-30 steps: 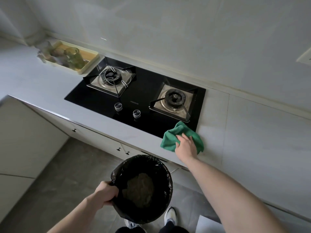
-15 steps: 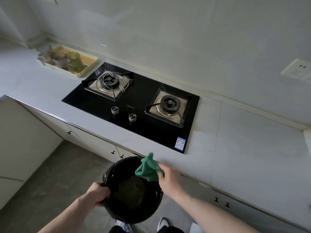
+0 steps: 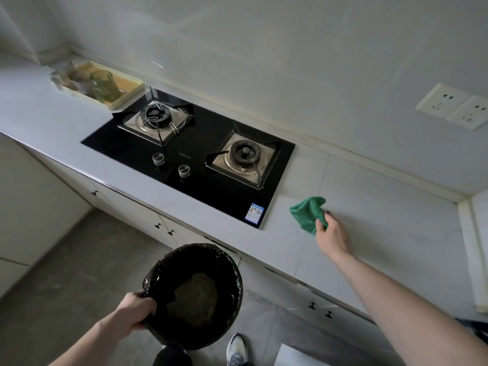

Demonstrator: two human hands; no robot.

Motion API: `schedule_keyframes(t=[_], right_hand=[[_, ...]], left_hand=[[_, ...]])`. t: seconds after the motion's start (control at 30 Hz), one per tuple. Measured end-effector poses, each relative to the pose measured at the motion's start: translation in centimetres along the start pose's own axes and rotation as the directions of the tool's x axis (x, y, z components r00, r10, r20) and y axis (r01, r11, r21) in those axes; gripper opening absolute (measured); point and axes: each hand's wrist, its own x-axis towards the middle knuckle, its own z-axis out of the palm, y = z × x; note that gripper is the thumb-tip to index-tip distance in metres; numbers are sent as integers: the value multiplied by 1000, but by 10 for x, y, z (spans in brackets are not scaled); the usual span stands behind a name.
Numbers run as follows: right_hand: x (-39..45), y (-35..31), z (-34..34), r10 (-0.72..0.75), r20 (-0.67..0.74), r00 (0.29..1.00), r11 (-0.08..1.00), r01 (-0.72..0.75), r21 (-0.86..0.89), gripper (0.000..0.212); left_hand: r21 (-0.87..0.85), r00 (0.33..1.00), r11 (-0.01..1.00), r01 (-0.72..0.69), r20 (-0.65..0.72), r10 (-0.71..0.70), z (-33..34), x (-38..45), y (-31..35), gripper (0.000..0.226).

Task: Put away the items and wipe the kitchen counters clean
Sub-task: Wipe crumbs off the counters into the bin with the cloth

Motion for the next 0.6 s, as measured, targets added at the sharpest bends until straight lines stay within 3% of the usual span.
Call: schedule_keyframes(t=[0.13,0.23,0.4,0.47,0.6], right_hand=[[-6,12,22,177,151,973,981,-163,-102,37],[-24,-19,45,124,149,981,990,-113,-84,38],[-27,-112,88,-76,176,981,991,55,126,35],[-23,-140,112,-132,243,961,989,112,95,37],[-25,-192,154,-84,303,949,994,100,-37,38]], left_hand=[[-44,1000,999,13,7,-13,4,-6,-5,19],[-65,1000,998,15,-1,-15,-1,-7,-5,19],[-65,1000,998,-2,-3,2,-30,5,7,21],[-55,1000,998,-7,-1,7,-45,15,12,21],[-40,1000,999,-21,20,22,-86,39,23,24]])
